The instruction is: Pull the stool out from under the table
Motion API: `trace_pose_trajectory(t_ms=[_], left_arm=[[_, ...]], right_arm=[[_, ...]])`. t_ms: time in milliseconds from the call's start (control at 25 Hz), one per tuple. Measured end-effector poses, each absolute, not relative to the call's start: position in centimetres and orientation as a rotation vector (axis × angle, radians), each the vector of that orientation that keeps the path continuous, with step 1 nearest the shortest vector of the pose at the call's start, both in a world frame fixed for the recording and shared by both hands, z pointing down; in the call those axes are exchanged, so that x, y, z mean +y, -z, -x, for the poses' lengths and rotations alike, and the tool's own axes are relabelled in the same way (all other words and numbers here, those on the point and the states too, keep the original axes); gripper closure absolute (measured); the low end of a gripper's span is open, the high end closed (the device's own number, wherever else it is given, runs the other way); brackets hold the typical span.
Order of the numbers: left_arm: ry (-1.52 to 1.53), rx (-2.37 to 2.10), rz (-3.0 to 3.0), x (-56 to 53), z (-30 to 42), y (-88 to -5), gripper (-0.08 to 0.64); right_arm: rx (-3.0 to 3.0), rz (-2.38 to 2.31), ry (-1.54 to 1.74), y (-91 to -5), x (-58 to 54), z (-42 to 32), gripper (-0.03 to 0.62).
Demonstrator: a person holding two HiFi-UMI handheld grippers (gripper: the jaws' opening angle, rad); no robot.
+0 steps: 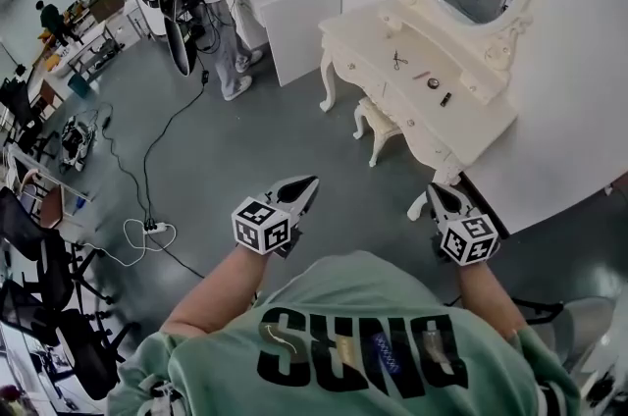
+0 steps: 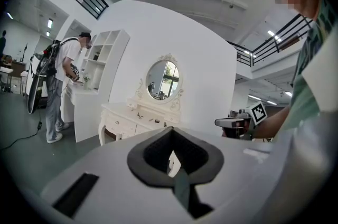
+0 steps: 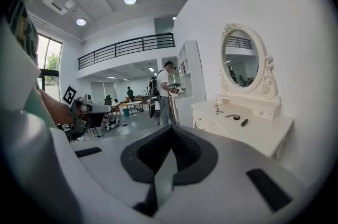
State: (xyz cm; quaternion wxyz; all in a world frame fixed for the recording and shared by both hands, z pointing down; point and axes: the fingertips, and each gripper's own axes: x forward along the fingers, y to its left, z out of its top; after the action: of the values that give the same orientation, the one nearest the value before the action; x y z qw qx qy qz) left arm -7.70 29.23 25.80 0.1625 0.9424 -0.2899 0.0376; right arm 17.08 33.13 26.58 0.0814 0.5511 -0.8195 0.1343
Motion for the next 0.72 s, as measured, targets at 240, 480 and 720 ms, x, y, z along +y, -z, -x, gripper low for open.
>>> trace_pose_trajectory(t_ms=[240,480,720], left_arm=[[-0.096,-0.851,-2.691,31.0,3.9,-25.2,0.552],[-0.086,-0.891,-2.662,32.4,0.5,-25.3,0.552],[-0.096,-0.917,-2.643,32.9,-2.0,-25.7,0.552]], right_arm=[[-2.471,-1.607,-0.380,-26.4,35.1,-20.2,0.598],[-2.480,-1.572,-0.372,-26.6,36.3,-23.6,0.598],[-2.515,-1.532,-0.349,-26.3,36.3,-25.7,0.598]])
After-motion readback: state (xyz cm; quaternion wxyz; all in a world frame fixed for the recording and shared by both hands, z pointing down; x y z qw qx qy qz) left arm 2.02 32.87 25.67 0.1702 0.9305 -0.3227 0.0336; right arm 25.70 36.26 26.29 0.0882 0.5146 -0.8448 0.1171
